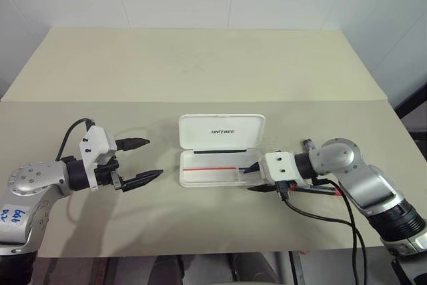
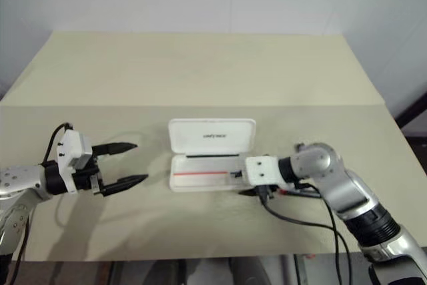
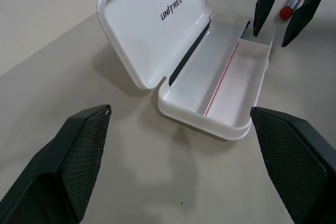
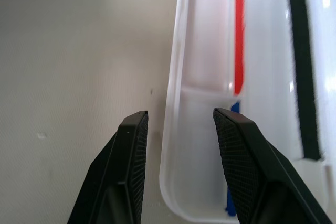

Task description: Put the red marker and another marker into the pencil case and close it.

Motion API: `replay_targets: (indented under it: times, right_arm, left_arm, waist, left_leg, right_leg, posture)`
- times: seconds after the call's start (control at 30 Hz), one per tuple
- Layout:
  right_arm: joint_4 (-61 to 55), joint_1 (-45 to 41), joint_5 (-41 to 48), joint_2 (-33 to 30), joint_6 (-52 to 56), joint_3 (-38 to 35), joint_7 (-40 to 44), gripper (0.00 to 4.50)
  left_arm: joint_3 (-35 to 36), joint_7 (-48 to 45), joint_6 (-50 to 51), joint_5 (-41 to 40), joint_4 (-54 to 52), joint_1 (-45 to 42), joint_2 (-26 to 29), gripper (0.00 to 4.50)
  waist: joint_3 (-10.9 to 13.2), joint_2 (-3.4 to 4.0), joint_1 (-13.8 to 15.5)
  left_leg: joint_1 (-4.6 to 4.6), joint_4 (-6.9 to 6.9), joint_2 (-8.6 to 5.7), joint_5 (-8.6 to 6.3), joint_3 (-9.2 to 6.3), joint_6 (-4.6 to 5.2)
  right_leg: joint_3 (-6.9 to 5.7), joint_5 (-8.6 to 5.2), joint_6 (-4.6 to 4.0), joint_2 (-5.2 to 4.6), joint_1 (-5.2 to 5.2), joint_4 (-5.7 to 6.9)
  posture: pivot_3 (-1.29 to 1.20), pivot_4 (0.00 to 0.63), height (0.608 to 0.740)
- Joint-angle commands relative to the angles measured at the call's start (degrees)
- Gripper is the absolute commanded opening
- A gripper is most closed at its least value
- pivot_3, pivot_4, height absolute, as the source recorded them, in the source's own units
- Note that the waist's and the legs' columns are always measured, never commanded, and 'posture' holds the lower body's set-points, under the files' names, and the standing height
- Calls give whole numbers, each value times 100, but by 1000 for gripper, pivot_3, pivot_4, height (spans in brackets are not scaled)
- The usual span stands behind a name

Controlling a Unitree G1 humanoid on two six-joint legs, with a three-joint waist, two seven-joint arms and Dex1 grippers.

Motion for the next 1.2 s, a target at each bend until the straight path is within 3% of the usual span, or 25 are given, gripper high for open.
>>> replay_targets:
  times: [0.03, 0.17, 0.33, 0.6, 0.77, 0.83, 0.93, 1.03, 1.2]
  right_arm:
    - [-487, -86, 485, -193, 388, -495, 79, 2132]
    - [-653, -159, 869, -365, 1315, -920, -112, 2671]
    - [-794, -243, 1358, -710, 3029, -1531, -580, 4429]
    - [-680, -580, 1794, -834, 5701, -2384, -1838, 4429]
    - [-1156, -403, 2367, -675, 6143, -2958, -2028, 4429]
    - [-1524, -66, 2655, -793, 5699, -3166, -1696, 4429]
    - [-1636, 723, 2477, -1588, 5105, -3148, -1288, 4429]
    - [-1468, 2287, 1653, -2506, 3151, -3533, -223, 4429]
    - [-721, 3264, 952, -2710, 1413, -3819, 89, 4429]
  left_arm:
    - [42, -41, -34, -100, -77, -139, 57, 4500]
    - [-31, -72, 9, -146, -114, -289, 52, 4500]
    - [-226, -147, 142, -298, -265, -592, 32, 4500]
    - [-755, -411, 240, -387, -267, -1228, 33, 4500]
    - [-943, -599, 128, -255, -69, -1423, 78, 4500]
    - [-934, -684, 82, -220, 22, -1417, 129, 4500]
    - [-925, -773, 20, -189, 86, -1386, 193, 4500]
    - [-971, -831, -79, -138, 158, -1373, 189, 4500]
    - [-1192, -880, -224, -36, 197, -1423, 66, 4500]
  waist:
    - [3, 0, 5]
    - [6, -2, 8]
    - [9, 0, 56]
    - [15, 10, 88]
    - [19, 16, 122]
    - [20, 18, 139]
    - [27, 29, 184]
    - [31, 36, 290]
    - [31, 36, 285]
  left_leg:
    - [0, 1, 0, 0, 0, 0]
    - [0, 6, -2, -1, 0, -1]
    - [-1, 4, -2, -1, 1, -1]
    - [-10, -1, -2, -2, 4, 0]
    - [-25, -2, -2, -4, 4, 4]
    - [-37, -2, -2, -6, 2, 8]
    - [-72, 6, -3, -8, -4, 9]
    - [-81, 12, -17, -16, -1, 17]
    - [-71, 30, -14, -20, 1, 19]
  right_leg:
    - [0, 0, 0, -1, 1, -1]
    - [0, 0, 1, -2, 4, -1]
    - [1, 0, 1, -4, 1, -3]
    - [3, 0, 0, -1, -8, -13]
    - [2, 1, 3, 0, -14, -26]
    - [-1, 1, 6, 0, -20, -34]
    - [-8, -3, 16, -2, -38, -43]
    - [-6, -10, 29, -15, -37, -56]
    - [-4, -5, 39, -11, -19, -60]
  posture:
    - [0, 150, 740]
    - [0, 150, 740]
    - [0, 150, 740]
    - [0, 150, 740]
    - [0, 150, 740]
    - [0, 150, 740]
    - [0, 150, 740]
    - [0, 150, 740]
    - [0, 150, 740]
